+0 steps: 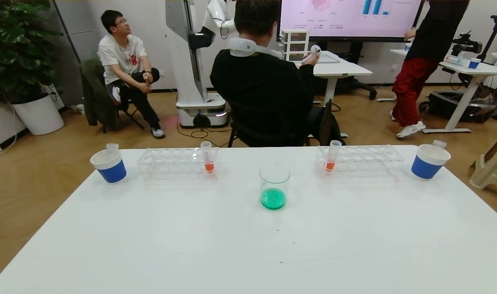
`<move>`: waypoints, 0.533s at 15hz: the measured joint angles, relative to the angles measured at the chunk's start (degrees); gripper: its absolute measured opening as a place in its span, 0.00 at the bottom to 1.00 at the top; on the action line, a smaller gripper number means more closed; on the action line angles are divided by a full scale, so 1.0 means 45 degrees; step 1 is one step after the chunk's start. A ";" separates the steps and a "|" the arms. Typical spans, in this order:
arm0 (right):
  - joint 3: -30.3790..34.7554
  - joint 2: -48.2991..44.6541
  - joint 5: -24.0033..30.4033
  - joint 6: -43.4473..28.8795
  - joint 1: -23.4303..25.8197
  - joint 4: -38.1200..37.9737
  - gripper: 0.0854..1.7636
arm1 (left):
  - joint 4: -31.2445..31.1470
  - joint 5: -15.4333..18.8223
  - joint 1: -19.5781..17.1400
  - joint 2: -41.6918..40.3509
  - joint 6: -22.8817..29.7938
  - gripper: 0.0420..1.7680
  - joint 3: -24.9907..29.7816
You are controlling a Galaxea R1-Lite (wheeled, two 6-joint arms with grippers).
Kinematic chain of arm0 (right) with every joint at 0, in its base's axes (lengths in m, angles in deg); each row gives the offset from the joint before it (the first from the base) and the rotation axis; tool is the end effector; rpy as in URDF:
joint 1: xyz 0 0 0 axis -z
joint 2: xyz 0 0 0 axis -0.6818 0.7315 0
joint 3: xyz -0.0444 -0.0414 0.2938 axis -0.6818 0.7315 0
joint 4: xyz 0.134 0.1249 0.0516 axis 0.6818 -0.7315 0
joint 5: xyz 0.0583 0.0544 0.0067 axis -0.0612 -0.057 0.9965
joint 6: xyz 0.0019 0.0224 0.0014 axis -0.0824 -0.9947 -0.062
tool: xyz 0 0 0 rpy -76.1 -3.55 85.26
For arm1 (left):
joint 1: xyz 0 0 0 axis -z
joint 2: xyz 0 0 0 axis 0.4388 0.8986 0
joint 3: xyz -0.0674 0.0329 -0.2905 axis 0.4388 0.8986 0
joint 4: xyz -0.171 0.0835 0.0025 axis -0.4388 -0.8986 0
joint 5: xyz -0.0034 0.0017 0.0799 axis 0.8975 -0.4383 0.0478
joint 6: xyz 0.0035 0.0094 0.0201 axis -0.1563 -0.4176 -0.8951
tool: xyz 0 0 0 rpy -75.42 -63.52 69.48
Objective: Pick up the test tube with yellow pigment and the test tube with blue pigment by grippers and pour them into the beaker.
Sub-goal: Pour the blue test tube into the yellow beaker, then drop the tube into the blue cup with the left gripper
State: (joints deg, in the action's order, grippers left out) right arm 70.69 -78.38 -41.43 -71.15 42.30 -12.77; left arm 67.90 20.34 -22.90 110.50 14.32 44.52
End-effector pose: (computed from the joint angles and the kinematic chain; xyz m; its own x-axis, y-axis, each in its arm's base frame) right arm -0.0228 0.0000 0.0749 0.9997 0.0251 -0.0050 -0.0252 0.9992 -0.0300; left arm 0.0296 0.0008 0.2601 0.9940 0.0505 0.0974 -0.0604 0.9931 0.1009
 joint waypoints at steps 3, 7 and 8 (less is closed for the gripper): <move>0.0000 0.0000 0.0005 0.0000 0.0000 0.0000 0.98 | -0.2113 -0.0287 -0.0490 -0.2360 -0.0068 0.99 0.0092; 0.0000 0.0000 0.0000 0.0000 0.0000 -0.0005 0.98 | -0.2284 0.0493 -0.0593 -0.5231 -0.0073 0.99 0.1219; 0.0000 0.0000 0.0000 0.0000 0.0000 -0.0005 0.98 | -0.2254 0.0913 -0.0612 -0.5954 -0.0049 0.99 0.1723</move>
State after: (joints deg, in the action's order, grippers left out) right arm 70.69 -78.38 -41.43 -71.15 42.30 -12.79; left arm 57.76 24.45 -25.65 83.71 14.10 52.27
